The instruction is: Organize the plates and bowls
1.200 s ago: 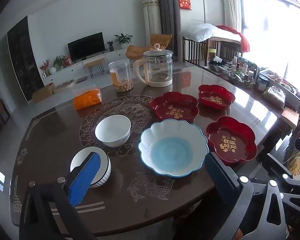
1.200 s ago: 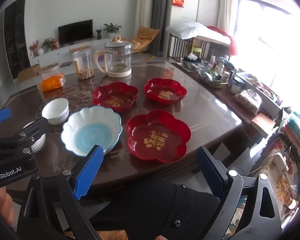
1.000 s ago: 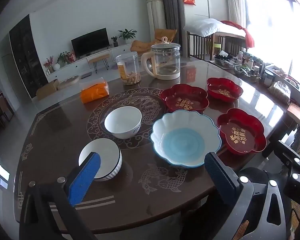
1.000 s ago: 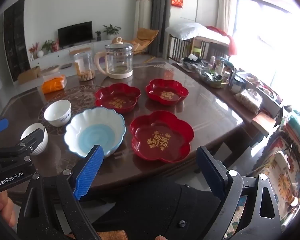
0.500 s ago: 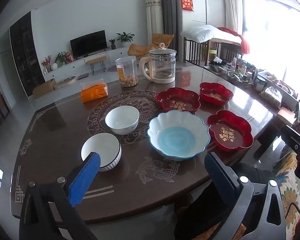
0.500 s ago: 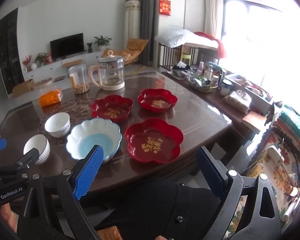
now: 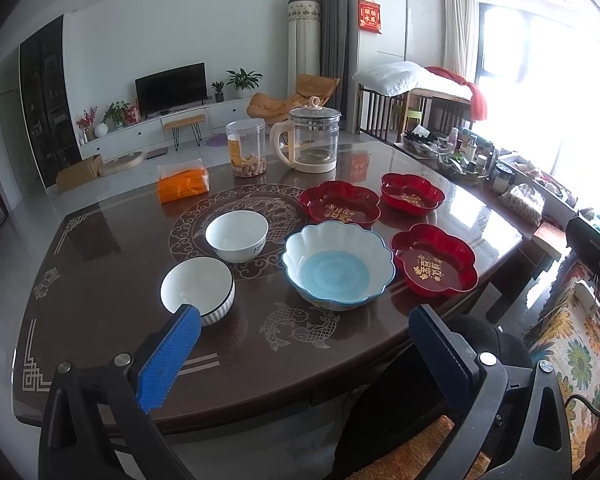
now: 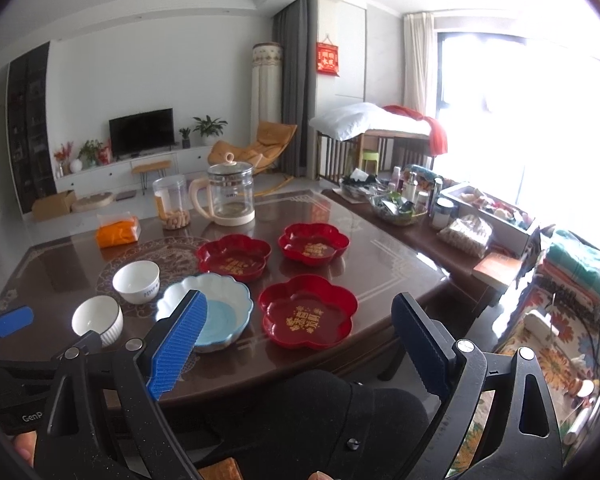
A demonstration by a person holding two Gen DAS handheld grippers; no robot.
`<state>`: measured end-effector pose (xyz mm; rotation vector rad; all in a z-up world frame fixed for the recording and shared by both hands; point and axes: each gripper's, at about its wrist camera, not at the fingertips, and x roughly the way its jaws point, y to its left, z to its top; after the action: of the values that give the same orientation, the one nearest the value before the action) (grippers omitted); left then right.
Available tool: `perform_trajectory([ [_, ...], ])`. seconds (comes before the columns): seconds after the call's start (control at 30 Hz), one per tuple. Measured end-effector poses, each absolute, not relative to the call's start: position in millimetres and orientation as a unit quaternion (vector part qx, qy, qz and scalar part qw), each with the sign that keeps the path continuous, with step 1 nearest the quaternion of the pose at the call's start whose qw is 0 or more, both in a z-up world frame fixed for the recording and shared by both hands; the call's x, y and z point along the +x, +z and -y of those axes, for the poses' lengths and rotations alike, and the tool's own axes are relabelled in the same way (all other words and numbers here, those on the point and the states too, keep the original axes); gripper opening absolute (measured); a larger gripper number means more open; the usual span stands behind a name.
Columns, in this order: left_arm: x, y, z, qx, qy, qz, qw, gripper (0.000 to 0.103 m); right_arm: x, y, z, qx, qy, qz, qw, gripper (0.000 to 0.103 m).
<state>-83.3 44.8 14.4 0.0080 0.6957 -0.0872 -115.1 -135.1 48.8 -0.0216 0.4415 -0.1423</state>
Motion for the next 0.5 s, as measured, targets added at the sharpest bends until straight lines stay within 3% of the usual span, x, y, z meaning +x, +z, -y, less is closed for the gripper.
perform_trajectory([
  [0.5, 1.1, -39.1, 0.6, 0.035, -0.073, -0.416, 0.906, 0.103, -74.7, 14.4, 179.5, 0.041, -0.05, -0.228, 0.971, 0.095],
])
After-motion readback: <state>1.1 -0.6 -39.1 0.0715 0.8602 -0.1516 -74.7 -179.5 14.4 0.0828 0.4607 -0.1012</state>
